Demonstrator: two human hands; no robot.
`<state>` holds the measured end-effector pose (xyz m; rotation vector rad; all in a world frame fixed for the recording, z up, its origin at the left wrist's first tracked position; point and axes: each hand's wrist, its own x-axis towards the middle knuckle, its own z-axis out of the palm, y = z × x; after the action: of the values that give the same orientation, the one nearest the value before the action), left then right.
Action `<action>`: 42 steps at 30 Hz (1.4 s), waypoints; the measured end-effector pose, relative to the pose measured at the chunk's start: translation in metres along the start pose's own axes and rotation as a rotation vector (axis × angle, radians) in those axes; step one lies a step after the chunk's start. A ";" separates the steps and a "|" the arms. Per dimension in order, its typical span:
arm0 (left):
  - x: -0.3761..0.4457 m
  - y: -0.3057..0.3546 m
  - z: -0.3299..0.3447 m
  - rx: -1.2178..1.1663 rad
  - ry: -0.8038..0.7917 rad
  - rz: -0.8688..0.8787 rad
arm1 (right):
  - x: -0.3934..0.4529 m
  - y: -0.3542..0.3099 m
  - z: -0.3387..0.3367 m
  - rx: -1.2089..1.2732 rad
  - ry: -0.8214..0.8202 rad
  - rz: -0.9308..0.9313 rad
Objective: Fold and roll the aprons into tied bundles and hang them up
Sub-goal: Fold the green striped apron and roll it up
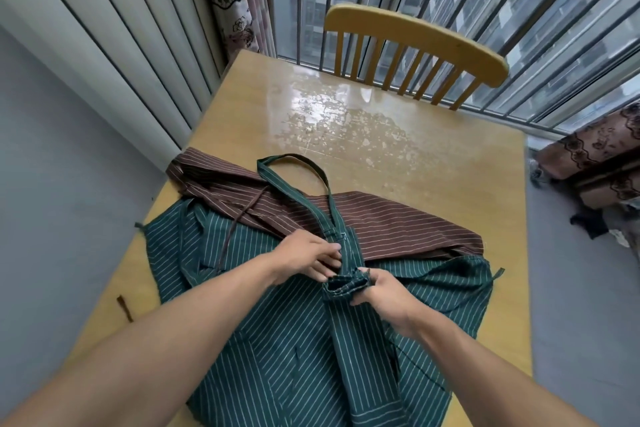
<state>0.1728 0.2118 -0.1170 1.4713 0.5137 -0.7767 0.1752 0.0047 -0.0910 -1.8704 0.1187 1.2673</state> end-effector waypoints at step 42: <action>-0.013 -0.069 0.085 0.932 0.662 0.723 | -0.077 0.145 0.028 -1.273 -0.081 -0.503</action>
<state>0.1008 0.1347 -0.1486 2.5936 0.0267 0.1350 0.0449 -0.0956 -0.1182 -2.5648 -1.4084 1.0915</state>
